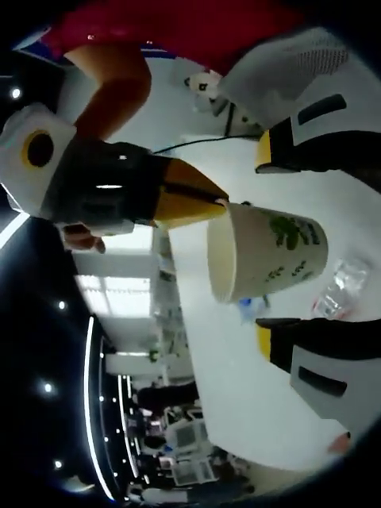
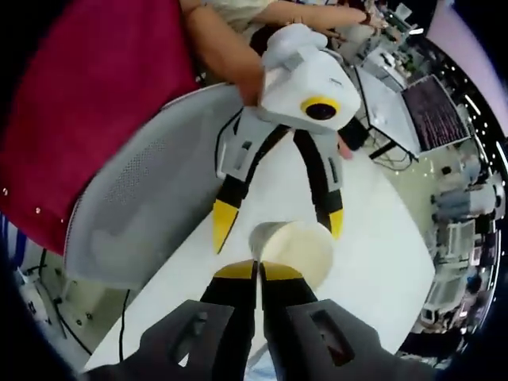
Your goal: Arrange the tabletop items into an orderly group along one side of the table until the central work area is clear of visible clutter.
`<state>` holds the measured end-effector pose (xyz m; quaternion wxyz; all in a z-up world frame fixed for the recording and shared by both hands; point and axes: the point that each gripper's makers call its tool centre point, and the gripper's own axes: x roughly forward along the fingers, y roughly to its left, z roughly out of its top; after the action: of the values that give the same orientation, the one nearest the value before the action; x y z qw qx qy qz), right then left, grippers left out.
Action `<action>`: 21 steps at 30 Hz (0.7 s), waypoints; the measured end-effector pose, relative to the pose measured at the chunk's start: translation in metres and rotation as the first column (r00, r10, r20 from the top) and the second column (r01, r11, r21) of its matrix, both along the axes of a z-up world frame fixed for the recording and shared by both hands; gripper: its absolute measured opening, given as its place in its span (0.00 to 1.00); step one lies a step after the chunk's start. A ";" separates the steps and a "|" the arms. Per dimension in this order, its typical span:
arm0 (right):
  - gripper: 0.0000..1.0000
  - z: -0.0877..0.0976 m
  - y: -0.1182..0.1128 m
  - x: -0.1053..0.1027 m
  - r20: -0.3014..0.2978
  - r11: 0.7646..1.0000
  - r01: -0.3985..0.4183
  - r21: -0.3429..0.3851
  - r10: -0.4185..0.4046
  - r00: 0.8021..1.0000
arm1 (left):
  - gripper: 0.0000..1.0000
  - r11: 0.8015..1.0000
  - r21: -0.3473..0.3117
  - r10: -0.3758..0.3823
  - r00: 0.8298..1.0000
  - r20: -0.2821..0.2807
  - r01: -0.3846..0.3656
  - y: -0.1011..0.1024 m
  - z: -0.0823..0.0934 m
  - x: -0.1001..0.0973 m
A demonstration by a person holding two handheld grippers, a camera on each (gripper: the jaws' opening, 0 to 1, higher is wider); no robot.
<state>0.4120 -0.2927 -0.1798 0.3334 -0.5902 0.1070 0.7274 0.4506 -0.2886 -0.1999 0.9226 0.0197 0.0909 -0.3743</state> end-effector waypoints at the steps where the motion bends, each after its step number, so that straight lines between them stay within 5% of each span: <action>1: 0.02 0.001 0.001 -0.002 0.005 1.000 -0.005 0.001 0.005 1.000 | 0.72 1.000 -0.001 -0.001 1.000 0.001 0.001 0.000 0.001 0.000; 21: 0.02 0.008 -0.001 -0.017 0.052 0.999 -0.028 -0.019 0.029 0.998 | 0.53 0.999 0.014 -0.042 0.998 0.055 0.041 -0.009 0.011 -0.010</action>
<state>0.3954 -0.2939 -0.1720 0.3201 -0.6136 0.0962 0.7154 0.4405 -0.2973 -0.1885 0.9167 0.0381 0.0673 -0.3921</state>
